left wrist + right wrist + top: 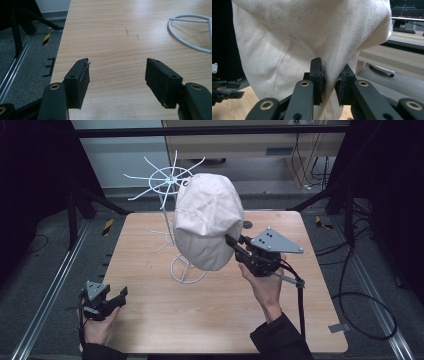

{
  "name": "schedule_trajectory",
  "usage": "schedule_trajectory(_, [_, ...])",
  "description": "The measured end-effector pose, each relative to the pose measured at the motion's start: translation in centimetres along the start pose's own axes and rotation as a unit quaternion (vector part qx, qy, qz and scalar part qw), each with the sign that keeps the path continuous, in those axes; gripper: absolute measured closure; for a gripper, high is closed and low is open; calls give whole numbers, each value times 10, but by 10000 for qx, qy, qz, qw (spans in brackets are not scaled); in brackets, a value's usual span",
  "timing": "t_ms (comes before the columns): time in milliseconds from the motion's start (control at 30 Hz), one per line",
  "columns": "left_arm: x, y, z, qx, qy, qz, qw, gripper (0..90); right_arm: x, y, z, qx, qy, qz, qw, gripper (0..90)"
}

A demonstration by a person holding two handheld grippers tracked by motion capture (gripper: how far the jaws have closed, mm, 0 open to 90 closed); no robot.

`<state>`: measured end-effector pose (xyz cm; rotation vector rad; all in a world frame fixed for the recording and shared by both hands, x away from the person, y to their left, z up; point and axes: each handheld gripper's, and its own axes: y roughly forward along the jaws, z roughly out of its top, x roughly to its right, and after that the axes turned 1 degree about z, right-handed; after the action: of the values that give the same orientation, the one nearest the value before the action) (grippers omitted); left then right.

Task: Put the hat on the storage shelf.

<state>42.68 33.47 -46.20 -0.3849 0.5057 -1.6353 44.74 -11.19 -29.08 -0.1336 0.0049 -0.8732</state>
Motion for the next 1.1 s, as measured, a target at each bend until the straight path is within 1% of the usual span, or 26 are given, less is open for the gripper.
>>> schedule_trajectory(300, [0, 0, 0, 0, -6, 6, 10000, 360, 2, 4, -1, -88, 1, -16, 10000, 731])
schedule_trajectory(467, [0, 0, 0, -5, -1, 2, 10000, 360, 3, 5, -1, -128, -22, -34, 9999, 672])
schedule_trajectory(500, [0, 0, 0, -9, 0, 1, 10000, 360, 3, 4, -1, -116, -12, -25, 9999, 620])
schedule_trajectory(533, [0, 0, 0, -9, 0, 1, 10000, 360, 3, 4, -1, -116, -12, -25, 9999, 620])
schedule_trajectory(567, [0, 1, 0, -17, 4, 6, 10000, 360, 3, 4, -1, -127, 22, -21, 9999, 556])
schedule_trajectory(600, [0, 1, 0, -17, 4, 6, 10000, 360, 3, 4, -1, -127, 22, -21, 9999, 556])
schedule_trajectory(633, [0, 1, 0, -22, 6, 5, 10000, 359, 4, 3, -2, -147, 25, -83, 9999, 463])
schedule_trajectory(667, [0, 1, 0, -22, 6, 5, 10000, 359, 4, 3, -2, -147, 25, -83, 9999, 463])
schedule_trajectory(733, [0, 1, 0, -22, 6, 6, 10000, 359, 6, 4, -3, -200, 49, -130, 9997, 355])
schedule_trajectory(767, [0, 1, 0, -23, 6, 6, 10000, 359, 7, 3, -5, -258, 59, -204, 9994, 292])
schedule_trajectory(800, [0, 1, 0, -23, 6, 6, 10000, 359, 7, 3, -5, -258, 59, -204, 9994, 292])
schedule_trajectory(833, [0, 1, 0, -25, 6, 6, 10000, 359, 8, 2, -8, -326, 87, -201, 9992, 246])
schedule_trajectory(900, [0, 1, 0, -29, 3, 5, 10000, 359, 9, 0, -13, -415, 121, -186, 9989, 213])
schedule_trajectory(967, [0, 1, -1, -32, 6, 4, 10000, 358, 12, -3, -19, -469, 133, -173, 9987, 192])
schedule_trajectory(1000, [0, 1, -1, -32, 6, 4, 10000, 358, 12, -3, -19, -469, 133, -173, 9987, 192])
schedule_trajectory(1033, [0, 1, -1, -48, 10, 1, 10000, 357, 15, -7, -26, -511, 183, -148, 9984, 172])
schedule_trajectory(1067, [0, 1, -1, -48, 10, 1, 10000, 356, 15, -7, -26, -511, 183, -148, 9984, 172])
schedule_trajectory(1100, [0, 1, -1, -51, 15, 6, 10000, 355, 18, -11, -32, -573, 214, -143, 9980, 159])
